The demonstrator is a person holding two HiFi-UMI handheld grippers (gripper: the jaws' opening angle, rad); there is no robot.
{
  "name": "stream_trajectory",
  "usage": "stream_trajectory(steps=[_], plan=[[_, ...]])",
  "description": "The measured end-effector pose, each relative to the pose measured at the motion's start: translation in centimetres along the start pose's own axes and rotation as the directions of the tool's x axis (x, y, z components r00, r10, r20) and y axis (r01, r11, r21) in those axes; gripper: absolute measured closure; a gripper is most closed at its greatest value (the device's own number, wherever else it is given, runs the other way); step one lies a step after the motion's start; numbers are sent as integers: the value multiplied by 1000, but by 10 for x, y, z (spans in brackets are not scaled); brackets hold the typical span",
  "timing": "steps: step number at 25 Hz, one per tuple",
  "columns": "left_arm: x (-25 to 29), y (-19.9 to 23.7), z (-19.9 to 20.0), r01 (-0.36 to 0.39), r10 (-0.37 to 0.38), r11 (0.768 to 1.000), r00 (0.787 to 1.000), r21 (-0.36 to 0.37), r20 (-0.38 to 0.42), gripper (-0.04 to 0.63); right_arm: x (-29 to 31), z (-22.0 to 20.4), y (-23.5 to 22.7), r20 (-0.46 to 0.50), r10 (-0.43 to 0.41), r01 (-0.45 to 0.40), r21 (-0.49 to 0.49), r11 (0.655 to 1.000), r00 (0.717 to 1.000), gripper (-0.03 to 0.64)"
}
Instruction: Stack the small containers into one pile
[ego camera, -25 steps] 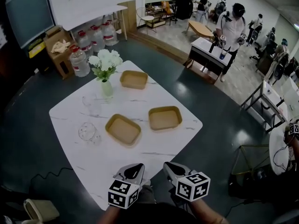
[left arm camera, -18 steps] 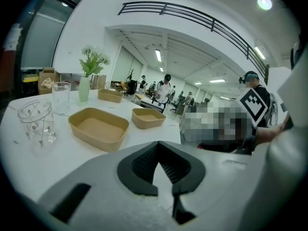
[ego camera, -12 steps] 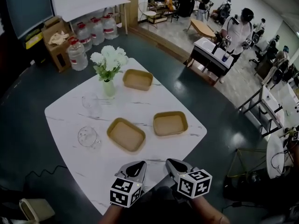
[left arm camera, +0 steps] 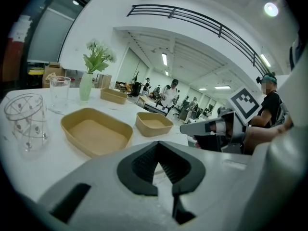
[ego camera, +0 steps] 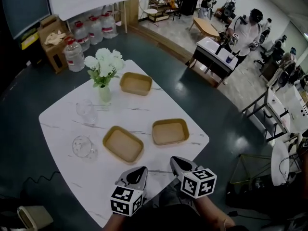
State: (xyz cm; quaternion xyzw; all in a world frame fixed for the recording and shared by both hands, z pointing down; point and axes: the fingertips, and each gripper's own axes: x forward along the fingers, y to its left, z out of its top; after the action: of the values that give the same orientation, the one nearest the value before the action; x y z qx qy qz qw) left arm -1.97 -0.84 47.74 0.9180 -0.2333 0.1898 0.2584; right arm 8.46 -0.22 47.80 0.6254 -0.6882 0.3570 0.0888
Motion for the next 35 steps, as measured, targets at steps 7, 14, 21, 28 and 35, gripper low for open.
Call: stream_trajectory(steps=[7, 14, 21, 28, 35], plan=[[33, 11, 17, -64, 64, 998, 998, -20, 8, 598, 16, 21, -38, -18, 2, -2, -21, 1000, 1000, 621], [73, 3, 36, -132, 132, 991, 991, -5, -1, 598, 20, 49, -80, -15, 24, -25, -26, 999, 1000, 621], [101, 15, 53, -218, 218, 976, 976, -6, -4, 586, 29, 70, -116, -22, 27, -27, -33, 999, 999, 620], [117, 32, 62, -325, 325, 946, 946, 1, -5, 531, 43, 77, -143, -46, 15, -16, -19, 1000, 999, 615], [130, 45, 63, -392, 392, 919, 920, -33, -17, 491, 63, 75, -154, -99, 59, -60, -13, 998, 993, 573]])
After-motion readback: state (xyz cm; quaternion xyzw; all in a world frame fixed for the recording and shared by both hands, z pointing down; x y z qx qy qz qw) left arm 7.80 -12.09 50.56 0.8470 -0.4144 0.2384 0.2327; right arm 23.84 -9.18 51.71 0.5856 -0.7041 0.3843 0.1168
